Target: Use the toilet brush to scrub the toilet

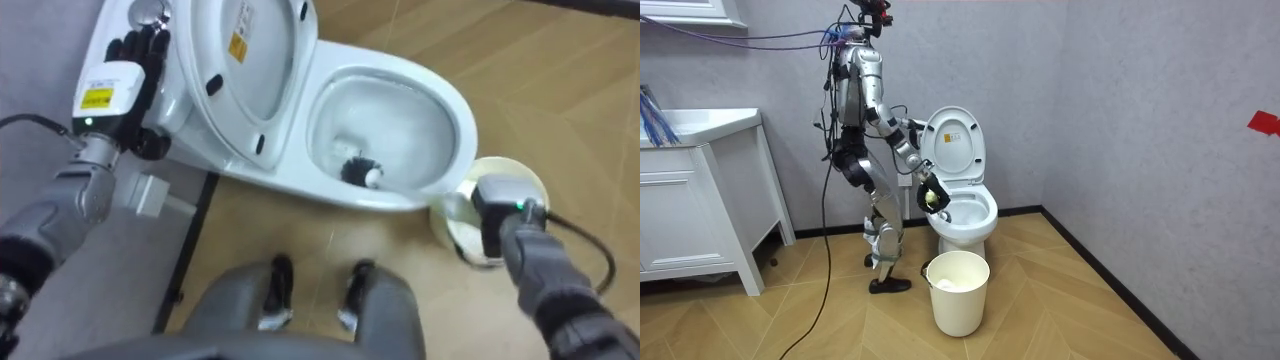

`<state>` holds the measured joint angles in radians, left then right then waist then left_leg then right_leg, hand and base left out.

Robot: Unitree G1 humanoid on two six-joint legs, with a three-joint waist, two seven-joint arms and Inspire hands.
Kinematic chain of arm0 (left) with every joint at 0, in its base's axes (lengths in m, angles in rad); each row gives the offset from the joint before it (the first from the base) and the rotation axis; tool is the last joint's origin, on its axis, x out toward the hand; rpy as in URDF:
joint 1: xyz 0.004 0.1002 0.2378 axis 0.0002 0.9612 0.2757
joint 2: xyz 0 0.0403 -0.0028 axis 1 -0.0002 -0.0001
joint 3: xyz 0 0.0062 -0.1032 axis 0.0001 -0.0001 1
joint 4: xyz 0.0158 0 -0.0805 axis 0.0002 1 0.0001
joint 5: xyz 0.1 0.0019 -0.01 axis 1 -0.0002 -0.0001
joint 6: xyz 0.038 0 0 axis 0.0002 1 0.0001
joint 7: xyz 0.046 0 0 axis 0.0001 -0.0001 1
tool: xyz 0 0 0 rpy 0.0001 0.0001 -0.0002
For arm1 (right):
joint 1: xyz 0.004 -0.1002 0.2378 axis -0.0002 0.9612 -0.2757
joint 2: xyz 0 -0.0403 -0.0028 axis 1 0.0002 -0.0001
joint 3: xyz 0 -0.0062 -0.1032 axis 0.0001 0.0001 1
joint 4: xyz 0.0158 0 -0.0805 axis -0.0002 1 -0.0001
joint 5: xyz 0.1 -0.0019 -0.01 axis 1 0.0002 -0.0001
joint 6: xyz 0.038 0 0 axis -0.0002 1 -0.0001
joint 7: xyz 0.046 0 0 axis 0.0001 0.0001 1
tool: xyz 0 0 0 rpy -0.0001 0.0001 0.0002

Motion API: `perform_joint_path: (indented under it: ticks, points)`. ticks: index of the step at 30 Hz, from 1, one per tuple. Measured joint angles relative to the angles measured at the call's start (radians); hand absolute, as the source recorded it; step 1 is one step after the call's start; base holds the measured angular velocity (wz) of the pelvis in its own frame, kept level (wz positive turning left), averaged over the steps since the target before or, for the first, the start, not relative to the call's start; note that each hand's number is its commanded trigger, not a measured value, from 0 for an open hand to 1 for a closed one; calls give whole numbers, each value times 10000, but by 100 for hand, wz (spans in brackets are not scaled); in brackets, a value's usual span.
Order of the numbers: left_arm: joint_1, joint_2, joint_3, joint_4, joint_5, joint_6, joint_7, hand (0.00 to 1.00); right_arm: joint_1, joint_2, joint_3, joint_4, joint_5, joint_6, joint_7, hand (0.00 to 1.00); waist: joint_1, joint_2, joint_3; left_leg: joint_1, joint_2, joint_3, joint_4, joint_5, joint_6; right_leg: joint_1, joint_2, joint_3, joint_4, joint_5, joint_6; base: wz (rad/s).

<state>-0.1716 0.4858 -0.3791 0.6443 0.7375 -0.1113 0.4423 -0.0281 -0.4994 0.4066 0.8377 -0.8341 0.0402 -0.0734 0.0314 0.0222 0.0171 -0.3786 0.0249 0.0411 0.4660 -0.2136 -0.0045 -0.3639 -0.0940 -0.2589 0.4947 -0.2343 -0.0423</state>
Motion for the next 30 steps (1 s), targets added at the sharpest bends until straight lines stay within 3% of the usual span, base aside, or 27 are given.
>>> perform_joint_path:
  ticks: [4,9,13,17,22,26,30]
  points:
    - [1324,-403,1061,-811,5,-3,-272,0,1060,410,-797,-216,-120,-76,182,100,0,-57,-44,1231,-4,279,-702,-21,35,1047,61,103,-624,42,112,-16]
    - [2594,-687,1805,-1633,205,4,-324,0,1978,1104,-1578,-230,-335,-85,142,100,-85,-94,-82,2408,-2,304,-1299,-20,32,2285,169,103,-1330,17,198,0]
    - [3699,-871,2208,-2487,123,-13,-288,0,2434,1330,-1667,-217,-299,-290,108,100,-44,-254,-190,3194,-12,344,-1719,-18,29,3026,228,131,-1777,-9,253,-4]
    - [4186,-1337,2669,-2522,84,-49,-134,0,2735,1668,-1958,245,-122,-387,109,100,56,-359,-204,3895,-13,273,-2056,-17,27,3759,316,113,-2232,-6,307,5]
    - [4743,-1917,3537,-2528,-111,-307,568,0,3095,1960,-2600,614,424,-536,198,100,145,-251,-206,4438,-11,266,-2414,-17,21,4234,368,139,-2404,-5,336,0]
    - [5026,-2024,3862,-2578,-210,-491,809,0,3309,2182,-3290,858,1162,-655,249,100,78,-257,-159,4586,-21,241,-2529,-24,11,4483,395,138,-2624,-35,375,5]
    - [5270,-2155,3956,-2114,-266,-894,1390,0,3296,2502,-4188,1316,2798,-764,106,100,0,-174,-217,4799,-21,153,-2811,-21,-58,4552,448,175,-2740,-18,393,-1]
